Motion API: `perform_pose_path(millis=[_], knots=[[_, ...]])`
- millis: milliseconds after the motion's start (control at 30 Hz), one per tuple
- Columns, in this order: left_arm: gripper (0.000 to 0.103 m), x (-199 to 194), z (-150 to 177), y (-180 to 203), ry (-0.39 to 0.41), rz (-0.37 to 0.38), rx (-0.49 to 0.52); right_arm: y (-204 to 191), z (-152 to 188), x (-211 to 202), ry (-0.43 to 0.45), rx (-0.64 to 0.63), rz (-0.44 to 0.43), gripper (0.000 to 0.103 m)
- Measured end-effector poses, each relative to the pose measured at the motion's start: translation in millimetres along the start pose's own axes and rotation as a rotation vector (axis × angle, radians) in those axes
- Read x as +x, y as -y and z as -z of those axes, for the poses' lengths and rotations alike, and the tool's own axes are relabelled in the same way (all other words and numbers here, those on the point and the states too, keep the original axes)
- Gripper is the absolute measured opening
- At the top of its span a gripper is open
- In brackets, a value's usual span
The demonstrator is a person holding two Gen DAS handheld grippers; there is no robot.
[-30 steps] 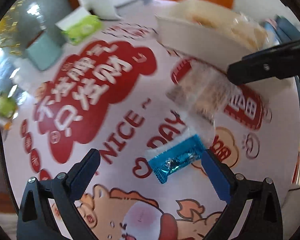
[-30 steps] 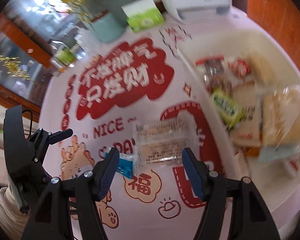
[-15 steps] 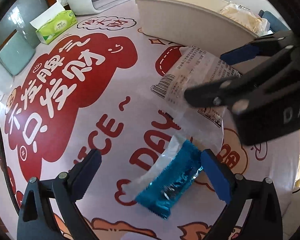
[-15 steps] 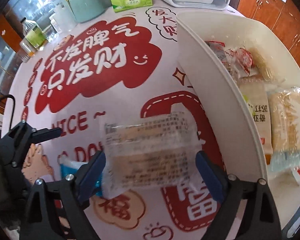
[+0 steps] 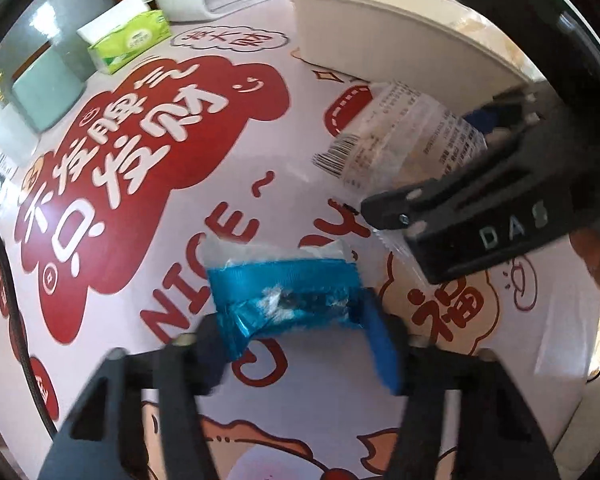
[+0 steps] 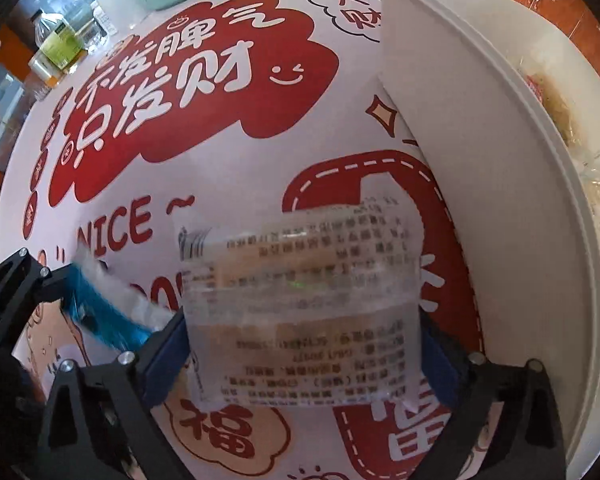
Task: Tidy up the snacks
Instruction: 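Carry the blue candy and clear bread pack over the white tray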
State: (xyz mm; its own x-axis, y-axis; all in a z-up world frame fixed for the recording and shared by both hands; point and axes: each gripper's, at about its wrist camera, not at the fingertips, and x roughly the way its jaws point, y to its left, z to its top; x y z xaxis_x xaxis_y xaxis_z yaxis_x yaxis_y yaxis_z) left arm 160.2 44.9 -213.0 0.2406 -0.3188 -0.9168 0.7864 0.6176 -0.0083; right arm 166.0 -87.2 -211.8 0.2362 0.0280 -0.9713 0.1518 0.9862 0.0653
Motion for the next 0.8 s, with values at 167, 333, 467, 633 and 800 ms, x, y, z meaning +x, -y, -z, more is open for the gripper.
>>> perform_pose_path(millis=[167, 333, 467, 633, 800], knots=[[0.029, -6, 5, -3, 0.016, 0.014, -0.082, 2, 10, -9, 0.032, 0.005, -0.021, 0.082], [0.022, -18, 12, 0, 0.048, 0.023, -0.162, 8, 29, -19, 0.033, 0.010, -0.033, 0.077], [0.020, -38, 20, 9, 0.091, 0.029, -0.209, 11, 51, -33, 0.043, 0.003, -0.060, 0.076], [0.020, -78, 25, 24, 0.164, 0.040, -0.254, 9, 81, -51, 0.018, -0.016, -0.111, 0.076], [0.019, -125, 21, 50, 0.225, -0.010, -0.272, 7, 109, -83, 0.016, -0.059, -0.140, 0.076]])
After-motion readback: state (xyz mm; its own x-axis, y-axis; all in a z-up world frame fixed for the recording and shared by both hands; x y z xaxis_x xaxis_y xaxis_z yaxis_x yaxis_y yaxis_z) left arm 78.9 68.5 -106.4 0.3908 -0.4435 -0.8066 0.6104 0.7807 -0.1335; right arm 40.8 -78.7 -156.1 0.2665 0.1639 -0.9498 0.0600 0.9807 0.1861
